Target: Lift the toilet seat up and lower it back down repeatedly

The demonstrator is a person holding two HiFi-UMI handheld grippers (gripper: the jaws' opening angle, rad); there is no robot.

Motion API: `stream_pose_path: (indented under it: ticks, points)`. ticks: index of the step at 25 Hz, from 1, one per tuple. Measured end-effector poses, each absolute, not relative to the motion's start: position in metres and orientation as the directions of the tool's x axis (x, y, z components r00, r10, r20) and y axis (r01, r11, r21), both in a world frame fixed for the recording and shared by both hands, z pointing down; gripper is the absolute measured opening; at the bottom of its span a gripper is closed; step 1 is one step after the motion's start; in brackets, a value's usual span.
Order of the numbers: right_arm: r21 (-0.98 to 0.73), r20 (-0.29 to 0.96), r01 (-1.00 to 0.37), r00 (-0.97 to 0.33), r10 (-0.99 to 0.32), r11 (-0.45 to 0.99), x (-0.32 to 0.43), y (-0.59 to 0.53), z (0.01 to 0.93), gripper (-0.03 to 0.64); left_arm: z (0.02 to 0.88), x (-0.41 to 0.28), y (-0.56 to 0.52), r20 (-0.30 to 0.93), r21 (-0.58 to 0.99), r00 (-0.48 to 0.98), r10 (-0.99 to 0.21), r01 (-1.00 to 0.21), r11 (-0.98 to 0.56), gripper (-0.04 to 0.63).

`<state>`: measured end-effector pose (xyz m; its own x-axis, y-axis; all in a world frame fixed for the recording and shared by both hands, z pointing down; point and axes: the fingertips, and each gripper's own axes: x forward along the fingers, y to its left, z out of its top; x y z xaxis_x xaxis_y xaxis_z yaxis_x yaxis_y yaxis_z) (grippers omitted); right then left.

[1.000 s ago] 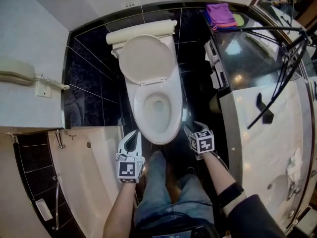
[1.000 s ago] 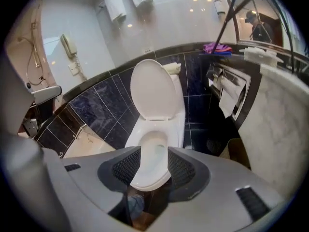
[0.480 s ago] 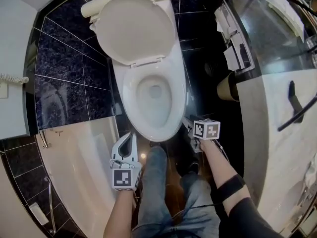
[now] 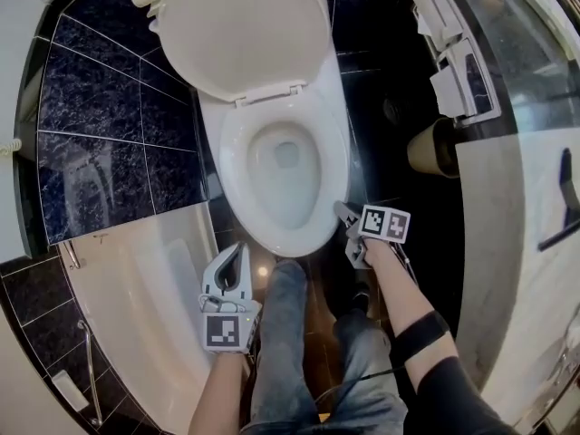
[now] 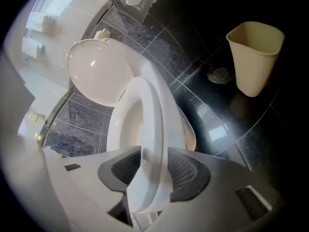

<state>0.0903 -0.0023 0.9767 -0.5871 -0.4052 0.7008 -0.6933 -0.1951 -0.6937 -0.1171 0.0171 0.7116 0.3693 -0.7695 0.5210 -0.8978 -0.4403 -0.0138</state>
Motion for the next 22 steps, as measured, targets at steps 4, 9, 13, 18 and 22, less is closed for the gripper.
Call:
stream_pose_path:
  ticks: [4,9,13,18,22]
  points:
    - [-0.692,0.702,-0.697,-0.59,-0.398,-0.189,0.087,-0.003,0.978,0.178,0.718,-0.123,0.017,0.524,-0.006,0.366,-0.769,-0.901,-0.433,-0.008]
    - [-0.708,0.689,-0.675,-0.597,-0.411,-0.206,0.085,-0.006,0.976,0.142,0.73,-0.129,0.02,0.543,0.009,0.362,-0.758,-0.905,-0.426,-0.008]
    - [-0.706,0.693,-0.673,-0.59,-0.415,-0.221,0.086,-0.005,0.975,0.138,0.735,-0.127,0.024,0.545,0.023,0.366,-0.754,-0.906,-0.423,-0.008]
    - [-0.7,0.703,-0.671,-0.586,-0.404,-0.245,0.087,-0.005,0.974,0.137,0.738,-0.124,0.026,0.555,0.033,0.367,-0.746,-0.906,-0.422,-0.008]
    - [-0.705,0.699,-0.665,-0.593,-0.4,-0.246,0.087,-0.005,0.965,0.133,0.745,-0.122,0.031,0.573,0.022,0.374,-0.729,-0.896,-0.443,-0.008]
